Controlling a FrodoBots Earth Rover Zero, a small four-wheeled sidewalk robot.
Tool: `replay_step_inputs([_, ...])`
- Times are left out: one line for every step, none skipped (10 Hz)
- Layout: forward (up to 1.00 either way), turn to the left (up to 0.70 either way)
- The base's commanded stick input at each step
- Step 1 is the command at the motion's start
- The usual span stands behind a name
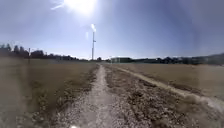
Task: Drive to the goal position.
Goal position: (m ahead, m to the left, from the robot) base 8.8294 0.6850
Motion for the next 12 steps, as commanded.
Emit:
replay_step_inputs([0.85, -0.14])
replay_step_inputs([0.85, -0.03])
replay_step_inputs([0.85, 0.00])
replay_step_inputs([0.85, 0.00])
replay_step_inputs([0.85, 0.00])
replay_step_inputs([0.85, 0.00])
replay_step_inputs([0.85, 0.00])
replay_step_inputs([0.85, 0.00])
replay_step_inputs([0.85, 0.00])
replay_step_inputs([0.85, 0.00])
replay_step_inputs([0.85, 0.00])
replay_step_inputs([0.85, 0.00])
